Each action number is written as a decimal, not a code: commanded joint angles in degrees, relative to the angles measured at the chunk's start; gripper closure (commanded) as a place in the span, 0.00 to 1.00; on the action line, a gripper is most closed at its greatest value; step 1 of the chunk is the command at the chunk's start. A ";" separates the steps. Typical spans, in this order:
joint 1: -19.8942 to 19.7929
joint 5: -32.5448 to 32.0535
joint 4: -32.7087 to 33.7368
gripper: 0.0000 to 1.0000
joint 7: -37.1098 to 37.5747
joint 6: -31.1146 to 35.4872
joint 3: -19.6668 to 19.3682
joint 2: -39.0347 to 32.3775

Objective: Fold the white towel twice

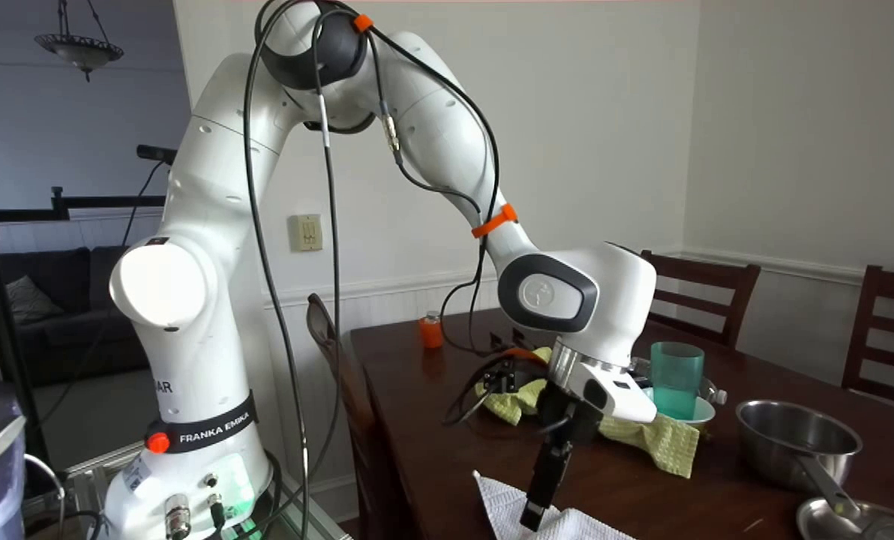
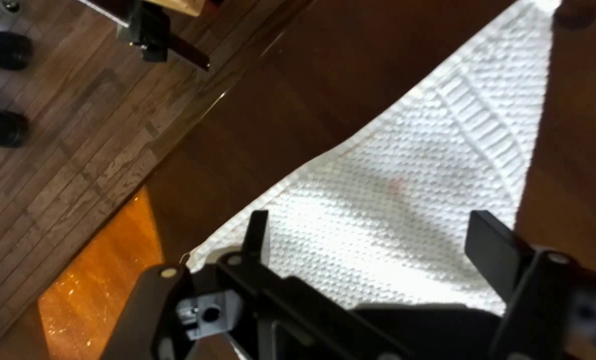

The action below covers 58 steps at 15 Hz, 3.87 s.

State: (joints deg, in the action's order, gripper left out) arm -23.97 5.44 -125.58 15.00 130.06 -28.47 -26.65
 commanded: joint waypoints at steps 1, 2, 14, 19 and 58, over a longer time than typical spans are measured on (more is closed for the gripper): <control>-1.75 5.45 0.71 0.00 0.13 -3.67 3.76 0.18; -1.65 6.66 0.74 0.00 0.35 -4.06 4.38 -0.13; -1.96 14.70 0.67 0.00 -1.10 -6.64 8.58 -3.38; -2.03 16.25 0.96 0.07 -1.30 -7.72 9.47 -4.81; -3.64 3.13 12.73 0.99 -0.23 -3.20 1.31 -2.27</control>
State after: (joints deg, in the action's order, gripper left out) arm -26.13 10.16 -113.58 14.80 124.67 -27.04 -28.24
